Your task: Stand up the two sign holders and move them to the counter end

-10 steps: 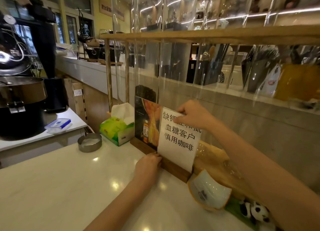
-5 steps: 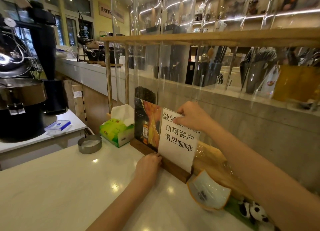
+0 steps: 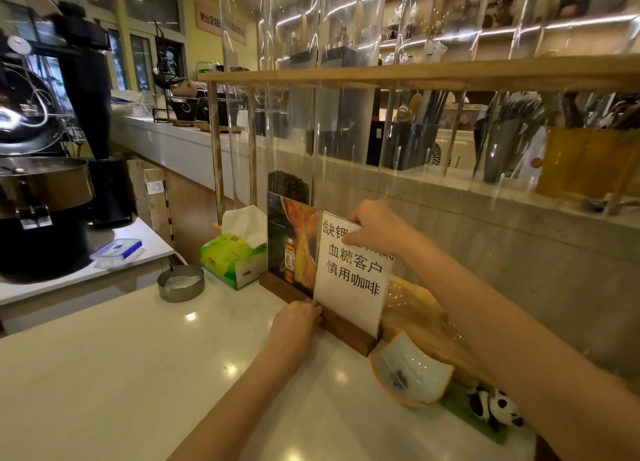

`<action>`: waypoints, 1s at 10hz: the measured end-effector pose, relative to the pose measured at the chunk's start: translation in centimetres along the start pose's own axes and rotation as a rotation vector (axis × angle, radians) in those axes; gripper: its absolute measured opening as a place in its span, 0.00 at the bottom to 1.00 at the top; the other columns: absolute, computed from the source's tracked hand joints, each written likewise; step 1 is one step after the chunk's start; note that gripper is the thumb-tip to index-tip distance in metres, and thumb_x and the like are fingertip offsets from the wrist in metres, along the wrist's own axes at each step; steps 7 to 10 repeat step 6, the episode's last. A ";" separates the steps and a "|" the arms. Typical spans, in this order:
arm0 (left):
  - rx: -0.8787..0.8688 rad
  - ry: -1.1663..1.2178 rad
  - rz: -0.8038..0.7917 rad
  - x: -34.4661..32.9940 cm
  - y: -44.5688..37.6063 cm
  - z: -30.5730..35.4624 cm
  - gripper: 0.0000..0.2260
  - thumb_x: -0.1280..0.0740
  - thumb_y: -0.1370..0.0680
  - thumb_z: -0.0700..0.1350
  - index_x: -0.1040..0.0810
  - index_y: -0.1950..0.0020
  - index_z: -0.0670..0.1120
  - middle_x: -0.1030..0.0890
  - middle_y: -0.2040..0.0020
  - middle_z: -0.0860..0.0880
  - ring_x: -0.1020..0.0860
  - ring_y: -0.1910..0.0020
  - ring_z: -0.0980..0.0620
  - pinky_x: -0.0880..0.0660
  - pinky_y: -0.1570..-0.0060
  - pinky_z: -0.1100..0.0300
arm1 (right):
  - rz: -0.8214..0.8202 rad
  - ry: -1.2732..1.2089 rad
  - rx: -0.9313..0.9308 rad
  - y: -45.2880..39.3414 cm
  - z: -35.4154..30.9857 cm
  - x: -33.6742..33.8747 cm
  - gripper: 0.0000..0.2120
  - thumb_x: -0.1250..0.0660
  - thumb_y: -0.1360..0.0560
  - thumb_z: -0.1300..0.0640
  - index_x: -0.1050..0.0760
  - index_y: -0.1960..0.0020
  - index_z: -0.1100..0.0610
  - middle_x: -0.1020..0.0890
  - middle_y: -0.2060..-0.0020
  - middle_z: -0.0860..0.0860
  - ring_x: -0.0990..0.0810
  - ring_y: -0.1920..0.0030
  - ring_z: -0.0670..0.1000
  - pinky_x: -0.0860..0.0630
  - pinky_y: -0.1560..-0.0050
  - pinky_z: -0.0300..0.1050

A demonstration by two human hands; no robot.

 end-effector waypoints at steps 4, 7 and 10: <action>0.125 0.183 -0.023 7.3 3.9 -2.7 0.15 0.40 0.23 0.50 0.24 0.40 0.45 0.20 0.40 0.45 0.23 0.42 0.47 0.25 0.43 0.53 | 0.515 -0.143 0.213 4.6 -4.6 1.7 0.20 0.39 0.24 0.54 0.34 0.33 0.60 0.26 0.37 0.57 0.27 0.39 0.52 0.31 0.43 0.38; 0.176 0.235 0.074 11.8 8.6 -4.5 0.15 0.40 0.22 0.50 0.23 0.42 0.43 0.19 0.42 0.43 0.22 0.45 0.47 0.27 0.48 0.55 | 0.572 -0.968 0.298 9.4 -8.4 1.4 0.09 0.33 0.27 0.58 0.25 0.47 0.56 0.20 0.58 0.44 0.21 0.58 0.35 0.25 0.56 0.27; 0.176 0.235 0.074 11.8 8.6 -4.5 0.15 0.40 0.22 0.50 0.23 0.42 0.43 0.19 0.42 0.43 0.22 0.45 0.47 0.27 0.48 0.55 | 0.572 -0.968 0.298 9.4 -8.4 1.4 0.09 0.33 0.27 0.58 0.25 0.47 0.56 0.20 0.58 0.44 0.21 0.58 0.35 0.25 0.56 0.27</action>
Point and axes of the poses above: each hand's wrist, its own y-axis away from the middle knuckle, its own x-axis out of the back of the hand, z = x × y, the point moved 9 cm from there along -y, towards the middle knuckle
